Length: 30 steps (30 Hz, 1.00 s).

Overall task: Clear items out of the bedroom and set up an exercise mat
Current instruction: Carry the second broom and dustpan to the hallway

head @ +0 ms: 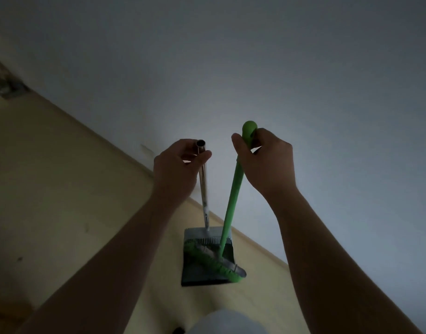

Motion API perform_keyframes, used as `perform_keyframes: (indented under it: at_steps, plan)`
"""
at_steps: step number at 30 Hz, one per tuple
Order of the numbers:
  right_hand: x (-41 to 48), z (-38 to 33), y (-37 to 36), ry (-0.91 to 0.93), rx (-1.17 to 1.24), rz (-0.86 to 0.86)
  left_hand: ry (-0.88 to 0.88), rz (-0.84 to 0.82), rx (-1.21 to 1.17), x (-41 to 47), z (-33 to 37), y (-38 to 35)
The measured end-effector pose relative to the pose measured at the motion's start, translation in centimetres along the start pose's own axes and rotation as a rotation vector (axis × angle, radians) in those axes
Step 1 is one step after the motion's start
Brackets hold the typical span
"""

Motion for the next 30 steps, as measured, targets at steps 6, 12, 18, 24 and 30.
perform_keyframes:
  at_steps: [6, 12, 18, 24, 30]
  plan:
    - [0.8, -7.3, -9.3, 0.057, 0.049, -0.151, 0.068, 0.12, 0.032, -1.3, -5.6, 9.9]
    - [1.7, -13.8, -17.2, 0.152, 0.138, -0.273, 0.146, 0.241, 0.101, -2.5, -9.7, 18.2]
    - [3.7, -19.7, -25.3, 0.227, 0.225, -0.431, 0.217, 0.368, 0.166, -2.5, -13.9, 25.7]
    - [7.5, -25.1, -33.8, 0.308, 0.244, -0.563, 0.293, 0.497, 0.216, -0.3, -18.7, 32.4]
    - [13.8, -30.7, -42.7, 0.399, 0.315, -0.711, 0.39, 0.583, 0.288, 4.2, -23.9, 39.3]
Point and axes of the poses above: each hand's wrist, its own x-axis towards the middle knuckle, its own y-axis out of the back of the hand, z = x × y, the point moved 8 cm from there along x, towards the middle knuckle, and after that the axes turned 10 degrees about -z, right-handed, at the moved point
